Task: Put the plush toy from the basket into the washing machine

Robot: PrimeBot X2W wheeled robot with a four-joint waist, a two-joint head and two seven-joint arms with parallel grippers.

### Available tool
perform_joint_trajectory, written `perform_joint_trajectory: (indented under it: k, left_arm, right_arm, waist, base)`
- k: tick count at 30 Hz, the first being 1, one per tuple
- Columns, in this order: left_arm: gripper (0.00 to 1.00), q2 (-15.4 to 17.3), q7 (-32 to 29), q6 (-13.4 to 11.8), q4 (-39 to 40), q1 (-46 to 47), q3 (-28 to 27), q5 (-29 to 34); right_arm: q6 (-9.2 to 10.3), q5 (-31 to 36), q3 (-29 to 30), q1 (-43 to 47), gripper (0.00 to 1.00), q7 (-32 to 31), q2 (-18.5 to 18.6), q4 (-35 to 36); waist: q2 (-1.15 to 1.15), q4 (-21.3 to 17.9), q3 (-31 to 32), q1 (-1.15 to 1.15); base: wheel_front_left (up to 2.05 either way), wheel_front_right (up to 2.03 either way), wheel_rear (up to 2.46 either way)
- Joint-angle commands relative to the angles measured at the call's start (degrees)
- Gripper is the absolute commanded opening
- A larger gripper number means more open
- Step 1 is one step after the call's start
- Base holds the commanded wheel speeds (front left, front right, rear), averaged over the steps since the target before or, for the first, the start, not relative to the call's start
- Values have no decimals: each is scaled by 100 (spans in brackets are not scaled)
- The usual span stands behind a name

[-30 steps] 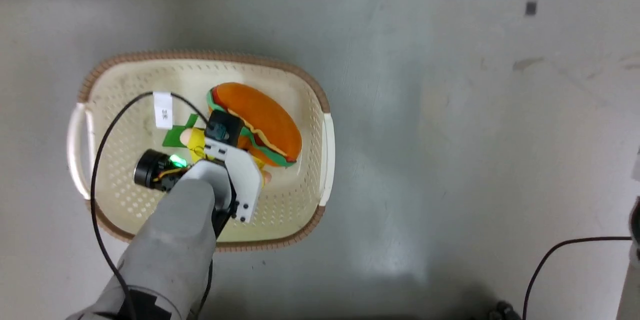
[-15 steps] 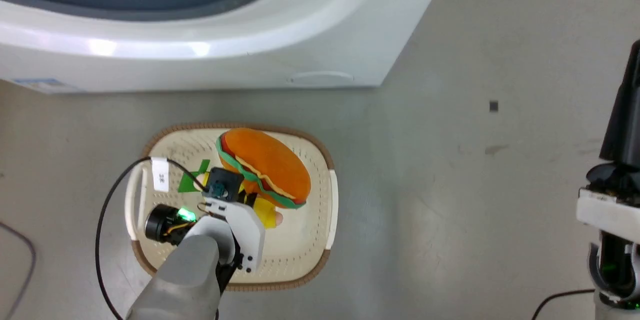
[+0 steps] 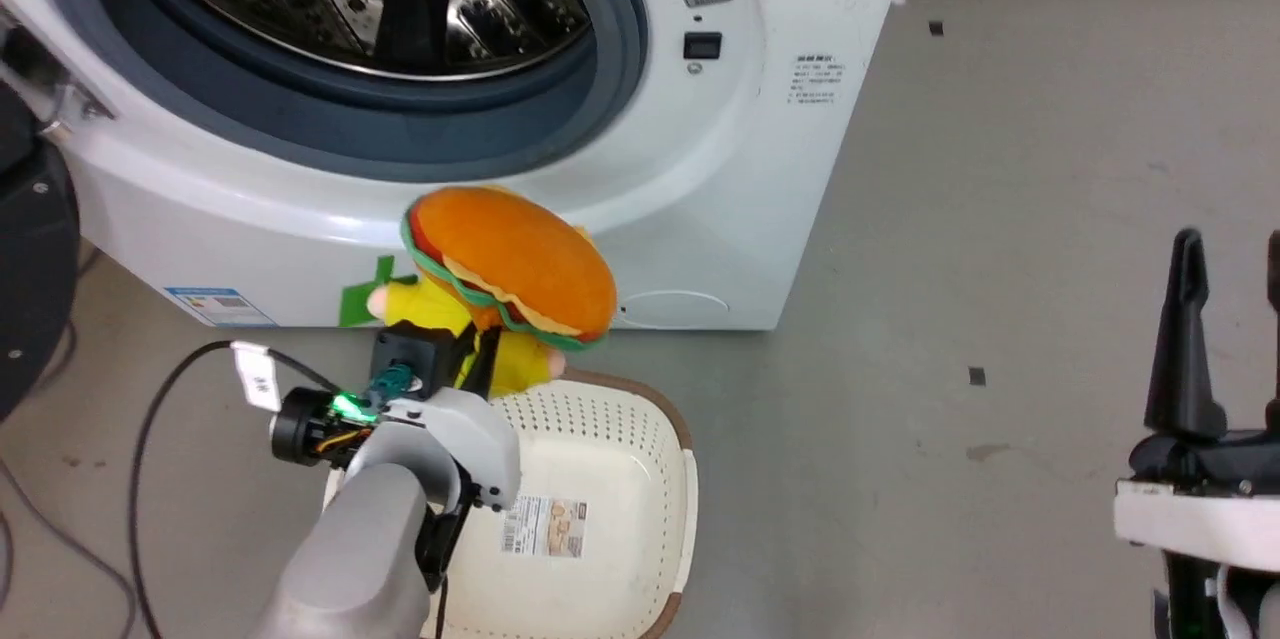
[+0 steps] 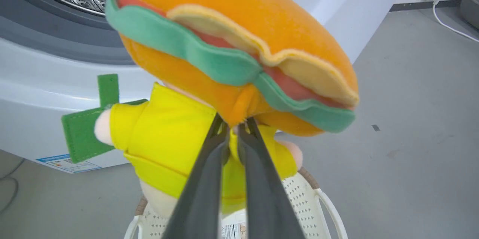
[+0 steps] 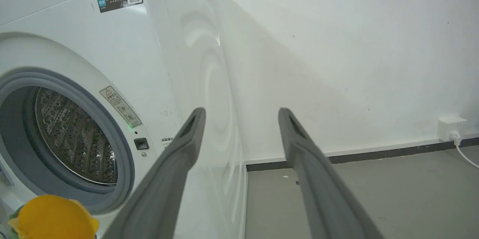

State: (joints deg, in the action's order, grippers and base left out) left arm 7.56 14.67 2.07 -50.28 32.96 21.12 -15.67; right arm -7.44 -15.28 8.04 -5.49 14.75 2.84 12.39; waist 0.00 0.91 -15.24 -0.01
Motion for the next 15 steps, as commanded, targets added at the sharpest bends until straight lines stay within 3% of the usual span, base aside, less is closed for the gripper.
perform_joint_trajectory:
  k: [1,7,15]
  left_arm:
    - [0,67,31,-82,293,-116,-107,37]
    - [0,233,32,-270,1128,-148,-509,130]
    - [0,400,32,-215,1210,486,-886,183]
  right_arm:
    - [-5,62,-1,140,100,25,4,-73]
    - [-5,198,-87,280,100,25,4,-297]
    - [-5,180,-185,138,100,25,4,-248]
  waist:
    - [0,63,138,1]
    - [0,34,150,1]
    - [0,-183,-317,1]
  base:
    - [0,0,0]
    - [0,0,0]
    - [0,0,0]
